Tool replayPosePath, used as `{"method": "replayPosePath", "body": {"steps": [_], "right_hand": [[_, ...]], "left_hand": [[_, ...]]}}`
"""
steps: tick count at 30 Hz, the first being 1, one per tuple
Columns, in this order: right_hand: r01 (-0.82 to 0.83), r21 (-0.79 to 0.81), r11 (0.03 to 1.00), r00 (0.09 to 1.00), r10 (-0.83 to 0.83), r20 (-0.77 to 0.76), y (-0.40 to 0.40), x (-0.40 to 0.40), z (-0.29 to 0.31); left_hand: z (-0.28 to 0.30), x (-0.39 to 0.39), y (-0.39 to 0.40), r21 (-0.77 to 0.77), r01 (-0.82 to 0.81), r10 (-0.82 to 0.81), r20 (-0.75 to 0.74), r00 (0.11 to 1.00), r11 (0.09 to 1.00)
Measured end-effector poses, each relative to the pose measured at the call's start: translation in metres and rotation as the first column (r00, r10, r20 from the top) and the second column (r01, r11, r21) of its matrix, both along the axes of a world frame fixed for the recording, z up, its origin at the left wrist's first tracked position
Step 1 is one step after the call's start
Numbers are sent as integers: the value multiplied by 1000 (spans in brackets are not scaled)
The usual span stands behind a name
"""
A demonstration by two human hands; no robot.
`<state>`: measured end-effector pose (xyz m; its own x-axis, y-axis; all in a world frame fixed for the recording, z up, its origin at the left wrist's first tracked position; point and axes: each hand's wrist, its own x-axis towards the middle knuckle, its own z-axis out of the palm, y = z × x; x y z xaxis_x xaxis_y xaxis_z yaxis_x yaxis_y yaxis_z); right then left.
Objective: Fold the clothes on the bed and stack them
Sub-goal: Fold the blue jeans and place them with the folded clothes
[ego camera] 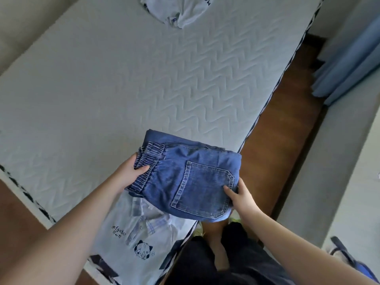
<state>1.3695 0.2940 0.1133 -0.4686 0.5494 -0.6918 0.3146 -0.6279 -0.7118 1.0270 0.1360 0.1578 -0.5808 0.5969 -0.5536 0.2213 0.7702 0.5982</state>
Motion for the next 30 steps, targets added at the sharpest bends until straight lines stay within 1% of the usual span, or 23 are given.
{"method": "replayPosePath", "body": {"steps": [3, 7, 14, 20, 23, 25, 27, 30], "right_hand": [[53, -21, 998, 998, -53, 20, -9, -6, -18], [113, -68, 991, 994, -112, 23, -21, -23, -53], [214, -100, 972, 977, -210, 44, -60, -59, -105], [323, -85, 943, 944, -315, 98, -58, -74, -146], [357, -84, 930, 928, -343, 145, -52, -77, -169], [364, -79, 928, 920, -344, 187, -53, -76, -185], [364, -90, 927, 914, -338, 225, -57, -74, -198], [312, -167, 935, 918, -251, 309, -70, -76, -202]], "left_hand": [[-21, -11, 17, -42, 97, -97, -14, 995, 994], [-65, -42, 32, -121, 198, -204, -45, 978, 973], [-121, -88, 41, -248, 261, -286, -71, 956, 933], [-159, -99, 57, -254, 259, -279, -46, 959, 932], [-176, -104, 65, -265, 241, -245, 17, 969, 934], [-187, -106, 67, -262, 198, -193, 43, 980, 945], [-196, -110, 67, -251, 162, -158, 37, 987, 954], [-204, -113, 57, -304, 121, -112, 46, 993, 945]]}}
